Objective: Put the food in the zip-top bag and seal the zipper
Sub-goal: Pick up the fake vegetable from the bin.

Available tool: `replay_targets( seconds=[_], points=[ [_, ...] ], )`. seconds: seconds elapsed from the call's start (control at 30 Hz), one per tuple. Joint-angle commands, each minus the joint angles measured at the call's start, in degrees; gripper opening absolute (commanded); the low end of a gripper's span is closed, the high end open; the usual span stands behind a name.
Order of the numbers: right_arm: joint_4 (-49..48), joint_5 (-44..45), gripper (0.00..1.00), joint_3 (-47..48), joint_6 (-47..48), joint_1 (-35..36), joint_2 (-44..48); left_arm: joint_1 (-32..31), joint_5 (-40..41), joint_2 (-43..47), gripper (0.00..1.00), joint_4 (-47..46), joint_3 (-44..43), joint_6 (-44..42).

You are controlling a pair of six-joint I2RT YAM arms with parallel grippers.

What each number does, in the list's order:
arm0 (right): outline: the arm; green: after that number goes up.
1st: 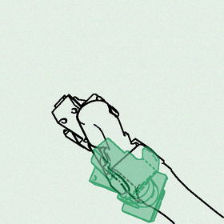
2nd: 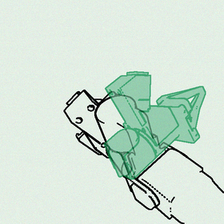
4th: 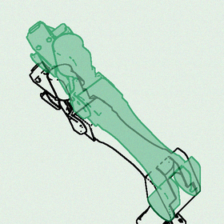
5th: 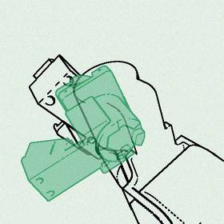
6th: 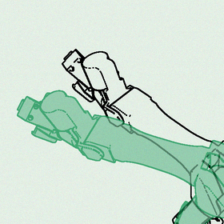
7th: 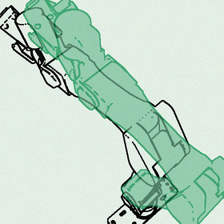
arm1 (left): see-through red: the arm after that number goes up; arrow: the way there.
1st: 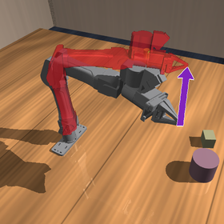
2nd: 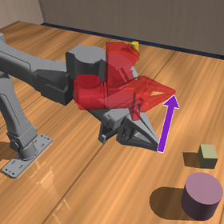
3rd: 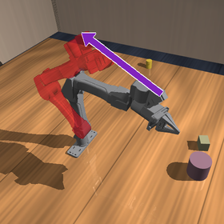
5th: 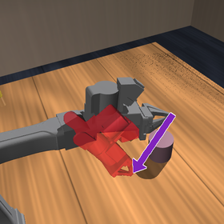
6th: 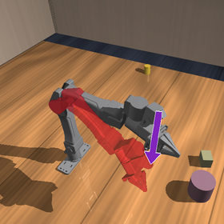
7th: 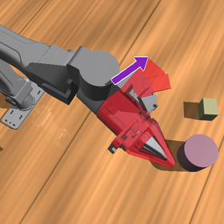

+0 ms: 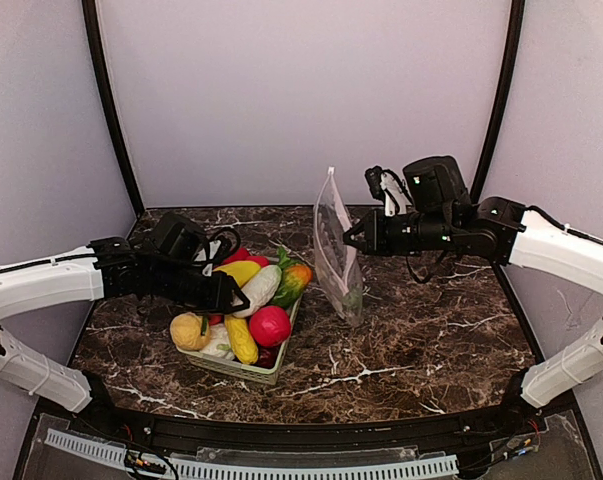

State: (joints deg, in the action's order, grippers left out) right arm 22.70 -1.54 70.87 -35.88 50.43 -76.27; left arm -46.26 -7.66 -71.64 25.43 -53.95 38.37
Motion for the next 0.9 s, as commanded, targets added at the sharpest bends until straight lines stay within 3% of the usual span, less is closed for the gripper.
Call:
replay_targets(
  seconds=[0.0,0.6,0.87],
  points=[
    [-1.25,0.22,0.0,-0.8,0.37,-0.57,0.2,-0.18,0.2,0.68,0.38,0.33,0.87,-0.23],
    [-1.3,0.48,0.0,-0.95,0.36,-0.6,0.21,-0.17,-1.05,6.15,0.3,0.21,0.69,0.72],
    [-1.21,1.18,0.0,-1.21,1.52,-0.6,-0.22,-0.15,-4.68,11.8,0.3,-0.93,-1.72,-3.97]
  ],
)
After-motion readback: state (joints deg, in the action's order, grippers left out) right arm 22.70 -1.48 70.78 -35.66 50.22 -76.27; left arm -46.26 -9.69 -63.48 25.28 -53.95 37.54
